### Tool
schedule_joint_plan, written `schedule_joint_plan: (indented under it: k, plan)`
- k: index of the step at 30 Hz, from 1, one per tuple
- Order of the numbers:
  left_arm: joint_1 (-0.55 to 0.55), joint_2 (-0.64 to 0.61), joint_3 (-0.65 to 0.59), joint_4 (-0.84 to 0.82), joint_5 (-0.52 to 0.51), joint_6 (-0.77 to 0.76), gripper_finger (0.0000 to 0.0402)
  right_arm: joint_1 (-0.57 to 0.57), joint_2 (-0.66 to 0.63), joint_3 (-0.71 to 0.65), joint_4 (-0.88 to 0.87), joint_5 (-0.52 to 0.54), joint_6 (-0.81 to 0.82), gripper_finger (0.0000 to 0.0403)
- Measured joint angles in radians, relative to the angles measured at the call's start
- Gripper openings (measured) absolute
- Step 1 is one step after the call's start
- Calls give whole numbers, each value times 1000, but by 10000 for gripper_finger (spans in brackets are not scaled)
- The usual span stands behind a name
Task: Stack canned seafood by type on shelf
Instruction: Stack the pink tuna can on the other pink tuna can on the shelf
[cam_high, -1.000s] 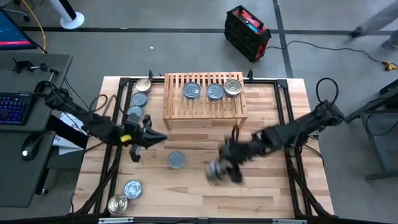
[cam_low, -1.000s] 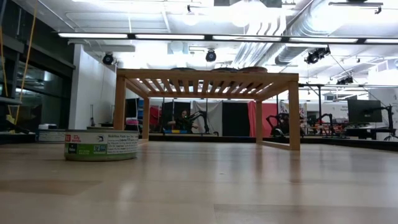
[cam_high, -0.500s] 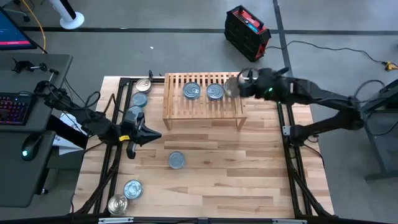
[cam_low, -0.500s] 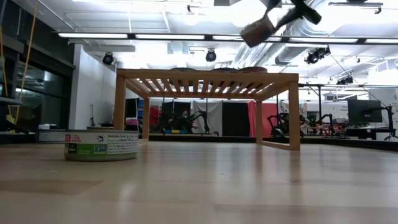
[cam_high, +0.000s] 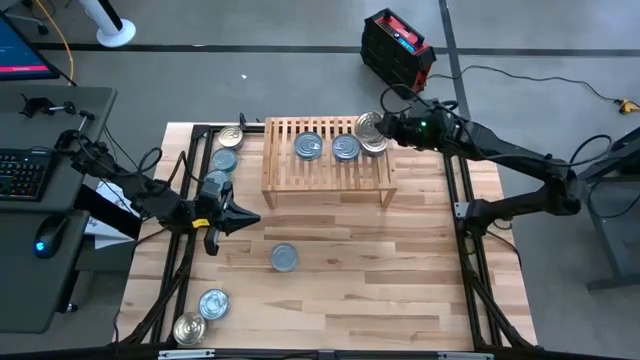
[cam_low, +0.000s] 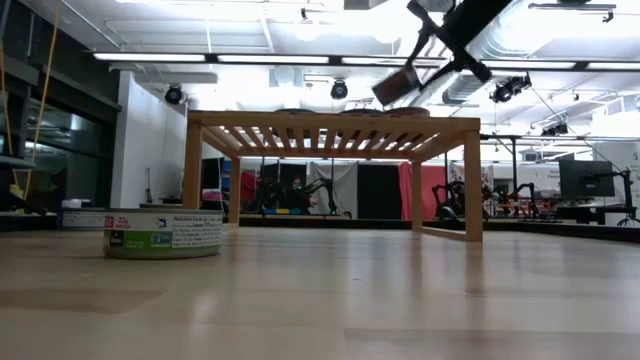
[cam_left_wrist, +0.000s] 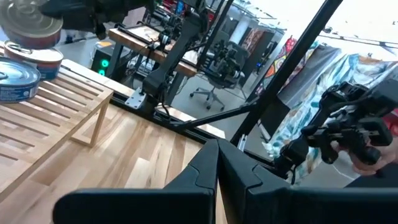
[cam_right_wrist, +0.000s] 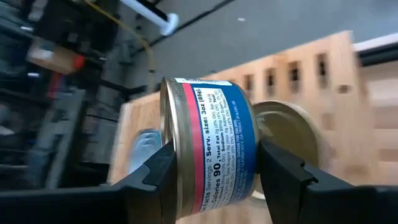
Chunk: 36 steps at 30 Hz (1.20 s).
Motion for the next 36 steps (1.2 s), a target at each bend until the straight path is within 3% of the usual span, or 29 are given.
schedule_joint_plan:
  k: [7,36]
  plan:
    - [0,0,0,5,0,-16,0,-20,13,-1,-9,-50,-17,168]
    - [1,0,0,4,0,-14,0,-21,19,-1,-24,-30,-4,175]
